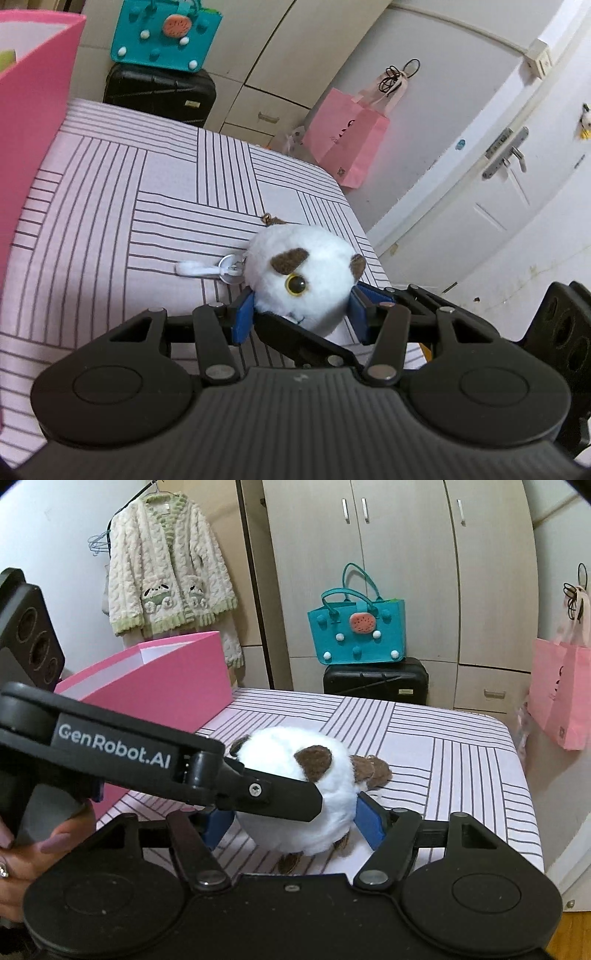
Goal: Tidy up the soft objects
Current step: 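Lift the white plush toy with both tools and carry it over the box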
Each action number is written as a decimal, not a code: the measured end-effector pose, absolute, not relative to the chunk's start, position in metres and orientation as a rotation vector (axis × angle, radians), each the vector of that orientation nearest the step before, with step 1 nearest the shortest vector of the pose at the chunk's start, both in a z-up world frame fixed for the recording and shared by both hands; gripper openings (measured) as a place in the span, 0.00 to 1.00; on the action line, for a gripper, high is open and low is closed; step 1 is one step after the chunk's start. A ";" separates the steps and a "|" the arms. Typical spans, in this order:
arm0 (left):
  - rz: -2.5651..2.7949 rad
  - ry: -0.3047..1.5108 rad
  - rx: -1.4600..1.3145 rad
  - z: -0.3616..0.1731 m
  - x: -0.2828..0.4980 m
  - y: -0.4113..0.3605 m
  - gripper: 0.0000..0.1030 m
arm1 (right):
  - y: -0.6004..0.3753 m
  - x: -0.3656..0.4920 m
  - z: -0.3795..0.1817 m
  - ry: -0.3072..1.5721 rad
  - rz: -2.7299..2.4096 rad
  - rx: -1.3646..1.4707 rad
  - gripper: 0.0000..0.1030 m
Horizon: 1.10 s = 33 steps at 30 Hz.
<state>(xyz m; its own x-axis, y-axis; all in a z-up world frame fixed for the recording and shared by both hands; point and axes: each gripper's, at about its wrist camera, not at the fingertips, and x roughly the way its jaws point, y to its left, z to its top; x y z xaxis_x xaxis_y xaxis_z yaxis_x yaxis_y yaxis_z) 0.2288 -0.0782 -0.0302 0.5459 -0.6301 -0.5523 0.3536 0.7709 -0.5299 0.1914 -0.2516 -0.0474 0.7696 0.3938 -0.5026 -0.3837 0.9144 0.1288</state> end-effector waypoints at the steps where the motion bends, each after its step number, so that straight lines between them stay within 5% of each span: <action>1: -0.603 0.798 -0.373 -0.028 0.226 -0.077 0.49 | -0.250 0.189 -0.046 0.549 0.423 0.016 0.73; 33: -0.588 0.653 -0.215 0.118 0.150 0.032 0.49 | -0.173 0.153 0.073 0.470 0.711 -0.068 0.67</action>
<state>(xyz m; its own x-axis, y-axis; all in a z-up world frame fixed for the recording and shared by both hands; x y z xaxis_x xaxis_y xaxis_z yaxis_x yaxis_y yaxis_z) 0.1504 0.0315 0.1176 0.6399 -0.5763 -0.5083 0.4454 0.8172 -0.3657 0.1526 -0.1725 0.0729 0.6583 0.6124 -0.4378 -0.6424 0.7602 0.0975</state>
